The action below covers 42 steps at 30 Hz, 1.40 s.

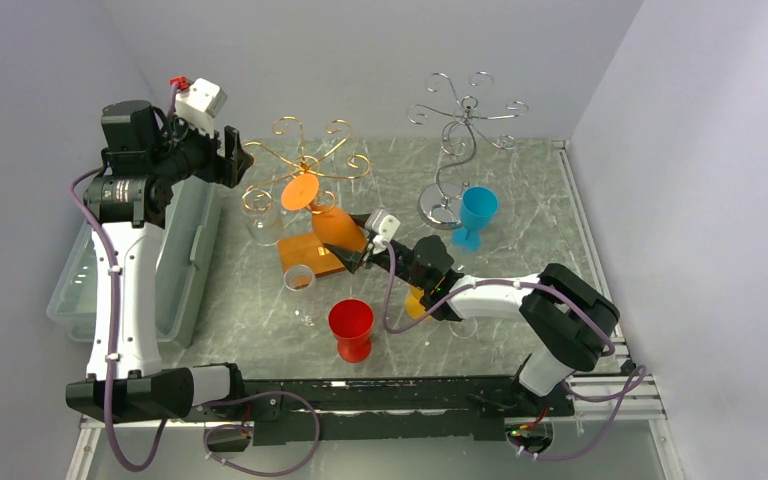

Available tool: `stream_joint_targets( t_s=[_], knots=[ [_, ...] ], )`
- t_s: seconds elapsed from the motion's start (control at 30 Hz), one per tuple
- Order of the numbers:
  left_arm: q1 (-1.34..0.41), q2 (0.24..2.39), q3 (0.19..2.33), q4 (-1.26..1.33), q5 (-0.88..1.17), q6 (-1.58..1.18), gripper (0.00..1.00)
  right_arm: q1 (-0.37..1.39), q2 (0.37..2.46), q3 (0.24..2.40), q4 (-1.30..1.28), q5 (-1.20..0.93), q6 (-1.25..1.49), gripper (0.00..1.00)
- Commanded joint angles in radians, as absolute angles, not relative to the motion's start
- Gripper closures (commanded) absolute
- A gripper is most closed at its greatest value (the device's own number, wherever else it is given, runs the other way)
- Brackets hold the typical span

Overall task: Place the wine glass upside down on the wine glass rack
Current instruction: Turn the wine glass upside down at the wine rack.

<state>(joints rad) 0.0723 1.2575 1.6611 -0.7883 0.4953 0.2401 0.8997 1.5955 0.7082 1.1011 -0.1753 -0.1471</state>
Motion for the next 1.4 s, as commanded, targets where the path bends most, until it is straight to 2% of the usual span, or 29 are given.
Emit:
stream_joint_targets(
  t_s=[0.0, 0.1, 0.2, 0.7, 1.17, 1.37],
  knots=[
    [0.070, 1.263, 1.679, -0.746, 0.509, 0.229, 0.25, 0.897, 1.588, 0.749, 1.201, -0.207, -0.201, 0.76],
    [0.069, 1.279, 1.684, -0.735, 0.530, 0.228, 0.25, 0.896, 1.585, 0.736, 1.242, -0.208, -0.189, 0.85],
    [0.061, 1.309, 1.711, -0.736, 0.538, 0.220, 0.26, 0.896, 1.589, 0.723, 1.278, -0.222, -0.180, 1.00],
    [-0.026, 1.398, 1.799, -0.744, 0.537, 0.224, 0.27, 0.880, 1.652, 0.657, 1.488, -0.166, -0.107, 1.00],
    [-0.178, 1.419, 1.824, -0.865, 0.530, 0.331, 0.28, 0.866, 1.647, 0.599, 1.530, -0.113, -0.050, 1.00],
    [-0.193, 1.417, 1.831, -0.867, 0.473, 0.327, 0.29, 0.861, 1.671, 0.656, 1.511, -0.190, -0.040, 1.00]
  ],
)
